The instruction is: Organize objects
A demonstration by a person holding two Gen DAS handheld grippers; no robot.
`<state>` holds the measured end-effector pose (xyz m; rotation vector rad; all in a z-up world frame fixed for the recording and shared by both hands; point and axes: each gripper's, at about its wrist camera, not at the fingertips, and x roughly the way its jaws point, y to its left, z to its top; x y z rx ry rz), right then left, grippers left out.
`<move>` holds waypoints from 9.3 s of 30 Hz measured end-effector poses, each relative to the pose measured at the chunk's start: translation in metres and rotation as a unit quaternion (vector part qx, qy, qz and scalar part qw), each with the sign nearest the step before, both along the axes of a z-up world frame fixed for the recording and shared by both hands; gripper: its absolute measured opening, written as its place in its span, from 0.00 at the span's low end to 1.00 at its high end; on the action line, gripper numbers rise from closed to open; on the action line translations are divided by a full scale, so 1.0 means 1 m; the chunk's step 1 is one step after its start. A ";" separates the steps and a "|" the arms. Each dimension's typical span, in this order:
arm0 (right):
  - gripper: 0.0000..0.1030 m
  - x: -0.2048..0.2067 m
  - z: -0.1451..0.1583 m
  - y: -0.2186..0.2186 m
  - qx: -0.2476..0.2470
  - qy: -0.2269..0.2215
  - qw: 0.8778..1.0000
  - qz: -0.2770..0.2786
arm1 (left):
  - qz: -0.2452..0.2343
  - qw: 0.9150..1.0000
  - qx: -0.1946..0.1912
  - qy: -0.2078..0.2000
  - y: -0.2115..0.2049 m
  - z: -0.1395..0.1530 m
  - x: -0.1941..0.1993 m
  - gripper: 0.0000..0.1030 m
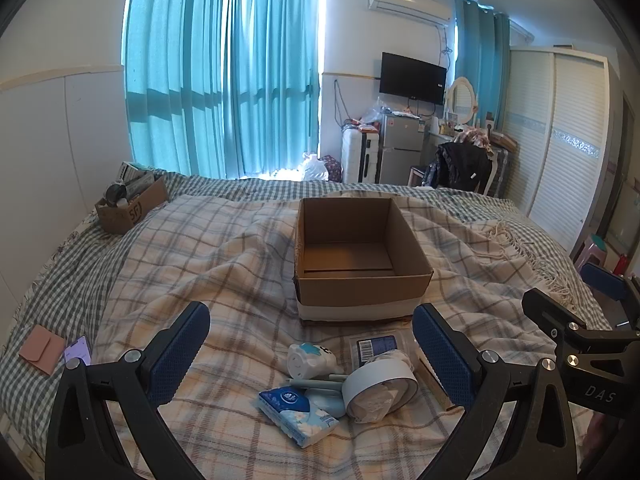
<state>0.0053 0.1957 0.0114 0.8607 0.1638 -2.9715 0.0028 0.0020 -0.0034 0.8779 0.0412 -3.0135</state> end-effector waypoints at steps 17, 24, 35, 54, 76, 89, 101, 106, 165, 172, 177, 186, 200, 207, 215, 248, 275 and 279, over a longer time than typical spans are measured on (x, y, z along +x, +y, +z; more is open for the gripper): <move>1.00 0.000 -0.001 0.000 -0.001 -0.001 1.000 -0.001 | 0.000 1.000 0.005 -0.009 -0.001 -0.001 0.000 1.00; 1.00 0.001 -0.002 0.001 -0.001 -0.002 1.000 -0.004 | -0.001 1.000 0.010 -0.013 -0.002 -0.001 0.001 1.00; 1.00 0.005 0.000 -0.001 -0.001 -0.002 1.000 0.004 | -0.005 1.000 0.010 -0.015 0.002 -0.005 0.000 1.00; 1.00 -0.016 -0.045 0.016 0.023 -0.073 0.997 -0.006 | -0.028 0.992 0.008 -0.125 0.031 -0.080 -0.029 1.00; 1.00 -0.034 -0.086 0.024 0.032 -0.141 0.989 -0.011 | -0.068 0.967 0.036 -0.243 0.064 -0.155 -0.078 1.00; 1.00 -0.035 -0.092 0.022 0.036 -0.146 0.989 -0.006 | -0.081 0.976 0.031 -0.197 0.043 -0.118 -0.041 0.85; 1.00 -0.045 -0.116 0.005 0.028 -0.193 0.981 0.026 | -0.067 0.982 0.015 -0.175 0.017 -0.090 -0.023 0.85; 1.00 -0.050 -0.130 -0.006 0.037 -0.218 0.974 0.041 | -0.068 0.982 0.017 -0.175 0.017 -0.089 -0.024 0.85; 0.72 -0.260 0.022 -0.054 0.034 -0.028 0.992 0.122 | -0.073 0.990 0.010 -0.122 0.008 -0.047 -0.271 0.85; 0.72 -0.295 -0.041 -0.043 0.011 -0.083 0.988 0.129 | -0.099 0.986 0.010 -0.134 0.018 -0.078 -0.285 0.85; 0.72 -0.302 -0.056 -0.036 0.003 -0.096 0.987 0.131 | -0.105 0.983 0.006 -0.149 0.019 -0.090 -0.287 0.86; 0.86 -0.270 -0.007 -0.026 -0.017 -0.061 0.991 0.114 | -0.074 0.986 0.024 -0.149 0.008 -0.065 -0.264 0.98; 0.86 -0.127 0.099 -0.005 -0.002 0.004 0.994 0.108 | -0.045 0.996 0.003 -0.078 -0.018 0.041 -0.150 1.00; 0.87 -0.075 0.102 -0.006 0.005 0.010 0.995 0.099 | -0.040 0.997 -0.025 -0.068 -0.017 0.047 -0.104 1.00; 0.87 -0.046 0.043 -0.023 0.002 -0.029 0.993 0.111 | -0.004 0.995 -0.011 -0.095 -0.034 -0.012 -0.060 1.00; 0.11 -0.053 -0.120 -0.065 0.004 -0.175 0.972 0.155 | 0.008 0.975 -0.021 -0.220 -0.028 -0.125 -0.042 1.00; 0.11 -0.047 -0.104 -0.035 -0.028 -0.160 0.977 0.135 | -0.009 0.987 0.014 -0.160 -0.011 -0.110 -0.036 0.82; 0.11 -0.044 -0.091 -0.032 -0.024 -0.144 0.980 0.132 | -0.023 0.989 0.031 -0.144 -0.007 -0.092 -0.039 0.82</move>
